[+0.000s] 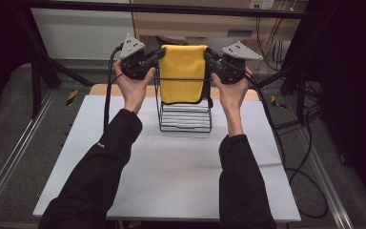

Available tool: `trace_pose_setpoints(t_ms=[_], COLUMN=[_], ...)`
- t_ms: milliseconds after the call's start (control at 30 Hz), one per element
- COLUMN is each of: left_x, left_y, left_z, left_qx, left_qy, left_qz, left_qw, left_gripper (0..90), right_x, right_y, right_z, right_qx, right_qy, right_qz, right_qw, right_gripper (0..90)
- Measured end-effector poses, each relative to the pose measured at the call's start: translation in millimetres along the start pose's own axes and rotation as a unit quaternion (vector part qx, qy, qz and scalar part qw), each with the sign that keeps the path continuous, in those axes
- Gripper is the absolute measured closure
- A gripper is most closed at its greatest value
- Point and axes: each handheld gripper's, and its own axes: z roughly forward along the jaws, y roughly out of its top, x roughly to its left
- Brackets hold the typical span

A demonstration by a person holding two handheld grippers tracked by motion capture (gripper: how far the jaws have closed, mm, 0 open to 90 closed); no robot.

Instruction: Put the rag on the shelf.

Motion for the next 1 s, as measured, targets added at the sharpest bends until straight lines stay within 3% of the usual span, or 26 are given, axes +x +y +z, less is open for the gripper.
trace_pose_setpoints(t_ms=[167, 533, 1000], left_x=[-3.1, -9.9, -15.9], left_y=[7.2, 16.0, 14.4], left_z=[-7.2, -17.2, -33.9], left_qx=[-0.018, -0.024, -0.01], left_qy=[-0.013, -0.023, -0.044], left_qz=[0.002, 0.013, 0.026], left_qw=[0.9998, 0.9994, 0.9986], left_gripper=[84.0, 84.0, 83.9], right_x=[-1.3, 1.5, 11.4], right_y=[5.5, 12.5, 12.4], right_z=[-7.0, -20.7, -39.6], right_qx=[-0.017, -0.029, -0.014], right_qy=[0.005, 0.009, 0.026], right_qz=[0.001, -0.003, -0.02], right_qw=[0.9998, 0.9995, 0.9994], right_gripper=[80.3, 80.3, 80.0])
